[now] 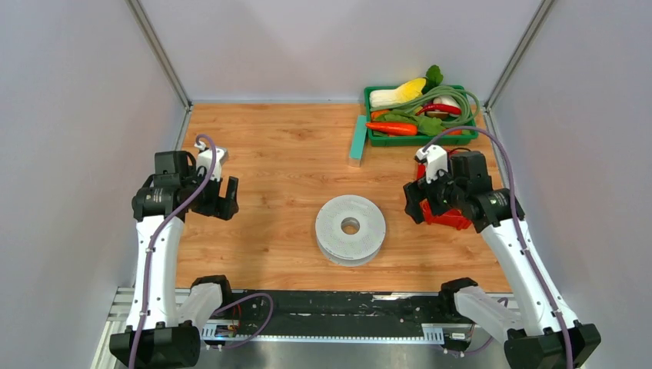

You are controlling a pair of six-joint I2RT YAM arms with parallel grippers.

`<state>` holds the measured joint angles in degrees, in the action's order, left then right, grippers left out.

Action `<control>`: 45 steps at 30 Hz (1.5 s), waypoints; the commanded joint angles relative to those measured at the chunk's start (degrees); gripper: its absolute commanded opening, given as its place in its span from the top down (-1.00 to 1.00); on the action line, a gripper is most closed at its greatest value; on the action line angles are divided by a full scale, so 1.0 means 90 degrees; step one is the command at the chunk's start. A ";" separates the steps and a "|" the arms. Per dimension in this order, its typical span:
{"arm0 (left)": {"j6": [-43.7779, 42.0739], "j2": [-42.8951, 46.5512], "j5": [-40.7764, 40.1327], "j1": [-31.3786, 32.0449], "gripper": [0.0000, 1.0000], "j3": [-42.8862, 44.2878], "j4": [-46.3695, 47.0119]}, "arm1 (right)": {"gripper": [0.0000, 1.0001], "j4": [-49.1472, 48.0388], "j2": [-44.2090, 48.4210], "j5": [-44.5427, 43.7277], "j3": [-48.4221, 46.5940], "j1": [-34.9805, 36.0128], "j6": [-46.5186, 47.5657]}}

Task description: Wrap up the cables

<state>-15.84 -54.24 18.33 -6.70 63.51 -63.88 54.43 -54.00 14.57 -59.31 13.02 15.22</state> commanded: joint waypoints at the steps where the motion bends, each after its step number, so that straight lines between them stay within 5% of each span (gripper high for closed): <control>1: -0.0193 0.0040 0.0403 0.0041 -0.85 0.0268 -0.0060 | -1.00 0.0289 -0.0123 0.0081 -0.0217 0.0515 0.0339; 17: -0.0253 -0.0184 0.0493 0.0109 -0.85 0.0415 -0.0286 | -1.00 0.1950 -0.0680 -0.0680 0.0690 0.2498 0.2351; 26: 0.0089 -0.0458 0.0746 0.0110 -0.85 0.0424 -0.0003 | -1.00 0.0448 -0.1469 -0.1179 0.1014 0.3221 0.2176; 45: 0.0353 -0.0477 0.0766 0.0119 -0.86 0.0083 0.0476 | -1.00 -0.1166 -0.3746 -0.0857 -0.0587 0.3681 0.1365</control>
<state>-13.72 -58.98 23.92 -5.96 64.66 -62.02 48.12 -86.85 5.72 -60.62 45.56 29.39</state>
